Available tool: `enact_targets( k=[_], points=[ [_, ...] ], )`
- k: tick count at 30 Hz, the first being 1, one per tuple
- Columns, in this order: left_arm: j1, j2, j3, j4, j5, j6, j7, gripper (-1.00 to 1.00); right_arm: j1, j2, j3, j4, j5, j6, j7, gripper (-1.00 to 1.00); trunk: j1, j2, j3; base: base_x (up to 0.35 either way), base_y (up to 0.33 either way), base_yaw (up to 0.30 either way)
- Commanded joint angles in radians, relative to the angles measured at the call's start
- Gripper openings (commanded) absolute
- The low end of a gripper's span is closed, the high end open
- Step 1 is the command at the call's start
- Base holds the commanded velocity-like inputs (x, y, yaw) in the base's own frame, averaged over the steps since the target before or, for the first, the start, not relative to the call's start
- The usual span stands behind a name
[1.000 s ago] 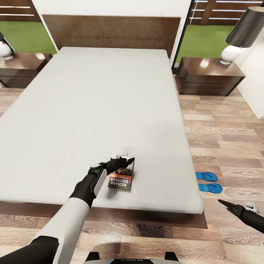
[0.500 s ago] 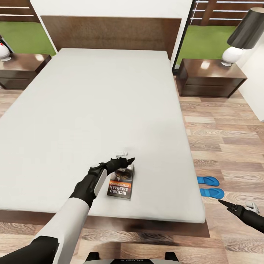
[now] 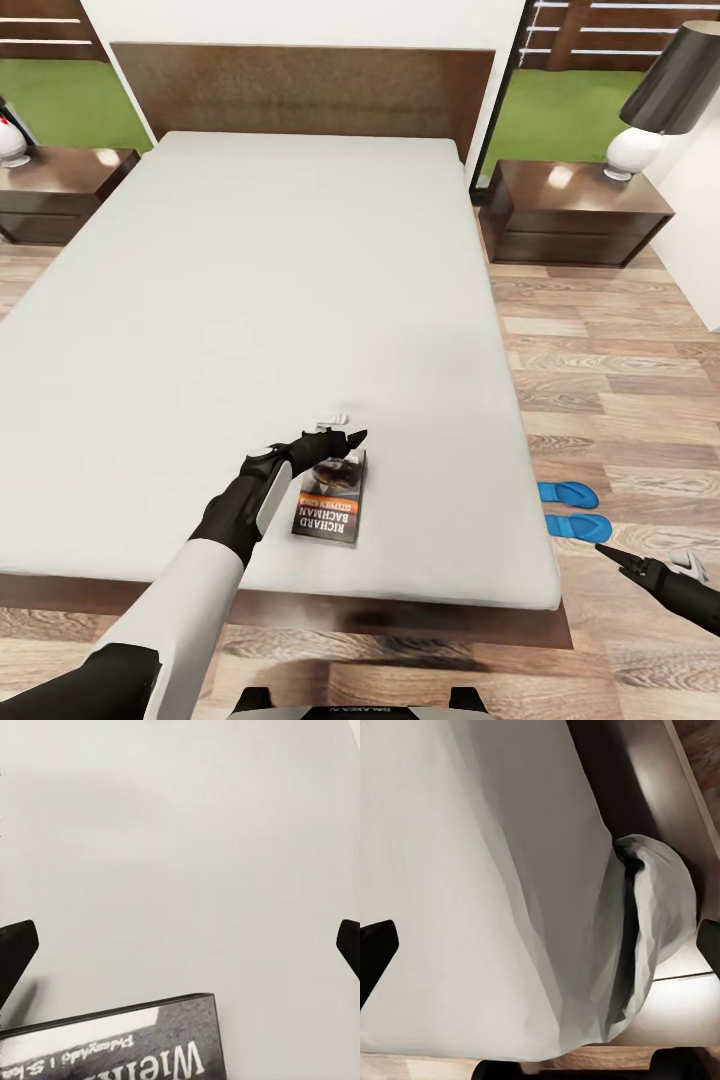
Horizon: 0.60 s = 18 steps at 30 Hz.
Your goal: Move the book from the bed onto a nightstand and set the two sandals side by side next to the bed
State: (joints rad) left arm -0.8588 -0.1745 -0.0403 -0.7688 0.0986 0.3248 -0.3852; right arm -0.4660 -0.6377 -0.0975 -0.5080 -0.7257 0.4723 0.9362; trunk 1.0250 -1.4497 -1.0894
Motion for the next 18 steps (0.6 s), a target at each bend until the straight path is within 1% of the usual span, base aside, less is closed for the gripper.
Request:
enact_targets(
  k=[1, 3, 15, 18],
  points=[
    [0.000, 0.000, 0.000, -0.001, 0.010, 0.010, 0.000, 1.00, 0.000, 0.000, -0.001, 0.000, -0.006, 0.008, 0.001, 1.00, 0.000, 0.000, -0.001, 0.000, 0.000, 0.000],
    [0.000, 0.000, 0.000, -0.001, 0.010, 0.010, 0.000, 1.00, 0.000, 0.000, -0.001, 0.000, -0.006, 0.008, 0.001, 1.00, 0.004, -0.007, -0.004, 0.000, 0.000, 0.000],
    [0.000, 0.000, -0.001, -0.001, 0.010, 0.010, 0.000, 1.00, 0.000, 0.001, -0.001, 0.000, -0.006, 0.008, 0.001, 1.00, 0.004, -0.007, -0.004, 0.000, 0.000, 0.000],
    [0.000, 0.000, 0.000, -0.001, 0.010, 0.010, 0.000, 1.00, 0.000, 0.001, -0.001, 0.000, -0.006, 0.008, 0.001, 1.00, 0.015, -0.028, -0.013, 0.000, 0.000, 0.000]
  ],
)
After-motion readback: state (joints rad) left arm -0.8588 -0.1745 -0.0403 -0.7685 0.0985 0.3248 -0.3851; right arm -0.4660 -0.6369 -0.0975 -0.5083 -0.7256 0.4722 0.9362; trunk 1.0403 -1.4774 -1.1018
